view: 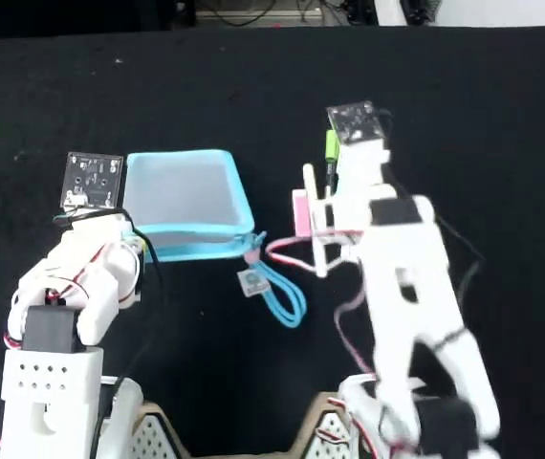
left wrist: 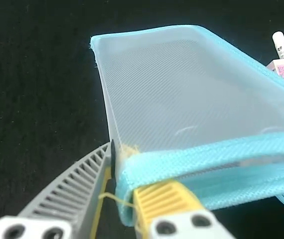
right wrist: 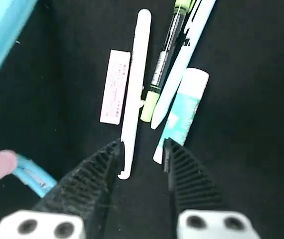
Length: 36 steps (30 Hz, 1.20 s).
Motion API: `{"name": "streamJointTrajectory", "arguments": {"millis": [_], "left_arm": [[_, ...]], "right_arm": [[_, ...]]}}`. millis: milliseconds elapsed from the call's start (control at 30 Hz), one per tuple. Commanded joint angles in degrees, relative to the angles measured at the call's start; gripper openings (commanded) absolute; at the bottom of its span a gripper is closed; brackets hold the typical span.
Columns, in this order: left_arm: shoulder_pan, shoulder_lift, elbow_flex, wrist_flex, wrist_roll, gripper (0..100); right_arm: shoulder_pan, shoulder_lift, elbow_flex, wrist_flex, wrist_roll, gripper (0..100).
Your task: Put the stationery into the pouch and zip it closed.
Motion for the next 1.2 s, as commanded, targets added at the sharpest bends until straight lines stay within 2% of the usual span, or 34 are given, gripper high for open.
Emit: {"name": "streamJointTrajectory", "arguments": {"millis": [0, 300, 600, 733, 900, 967, 1067, 1167], "left_arm": [[0.3, 0.5, 0.0, -0.7, 0.3, 3], [0.3, 0.5, 0.8, -0.8, 0.2, 3], [0.3, 0.5, 0.8, -0.8, 0.3, 3], [0.3, 0.5, 0.8, -0.8, 0.3, 3], [0.3, 0.5, 0.8, -0.8, 0.3, 3], [0.3, 0.5, 0.8, -0.8, 0.3, 3], [0.3, 0.5, 0.8, -0.8, 0.3, 3], [0.3, 0.5, 0.8, -0.8, 0.3, 3]], "right_arm": [[-2.9, 8.2, -7.1, -2.3, -2.4, 14.7], [-7.6, 18.8, -8.4, -13.5, -3.7, 14.6], [-7.9, 25.5, -8.7, -19.3, -3.3, 14.5], [-7.6, 27.3, -10.0, -19.1, -3.3, 14.0], [-7.4, 27.3, -10.2, -19.2, -3.3, 0.6], [-6.3, 26.6, -10.2, -18.5, -3.3, 1.2], [-2.8, 21.8, -10.2, -13.7, -3.3, 1.1], [2.2, 13.6, -10.8, -4.0, -2.8, 1.1]]}}
